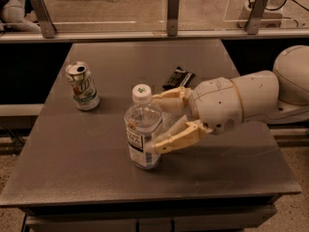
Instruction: Knock blue plastic bottle over
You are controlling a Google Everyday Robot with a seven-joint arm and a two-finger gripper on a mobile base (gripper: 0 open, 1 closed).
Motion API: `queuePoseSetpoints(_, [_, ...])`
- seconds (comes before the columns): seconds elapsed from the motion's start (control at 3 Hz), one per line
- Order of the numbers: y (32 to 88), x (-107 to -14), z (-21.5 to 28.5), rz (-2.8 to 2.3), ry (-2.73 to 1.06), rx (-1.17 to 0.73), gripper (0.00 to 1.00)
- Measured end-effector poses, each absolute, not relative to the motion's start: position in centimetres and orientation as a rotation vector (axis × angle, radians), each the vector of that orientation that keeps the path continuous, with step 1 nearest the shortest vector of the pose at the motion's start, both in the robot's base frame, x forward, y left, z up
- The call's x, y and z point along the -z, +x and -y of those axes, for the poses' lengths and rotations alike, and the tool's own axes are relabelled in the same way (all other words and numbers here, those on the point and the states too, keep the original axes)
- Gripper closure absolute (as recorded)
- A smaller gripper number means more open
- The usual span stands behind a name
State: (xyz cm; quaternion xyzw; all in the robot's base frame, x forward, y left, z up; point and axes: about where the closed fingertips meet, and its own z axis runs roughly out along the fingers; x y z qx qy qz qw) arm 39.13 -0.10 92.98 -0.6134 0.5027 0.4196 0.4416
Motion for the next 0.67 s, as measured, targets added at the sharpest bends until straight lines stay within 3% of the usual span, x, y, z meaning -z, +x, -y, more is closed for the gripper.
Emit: queuePoseSetpoints(0.67, [38.92, -93.14, -0.3, -1.242, -1.532, -1.042, 0.88])
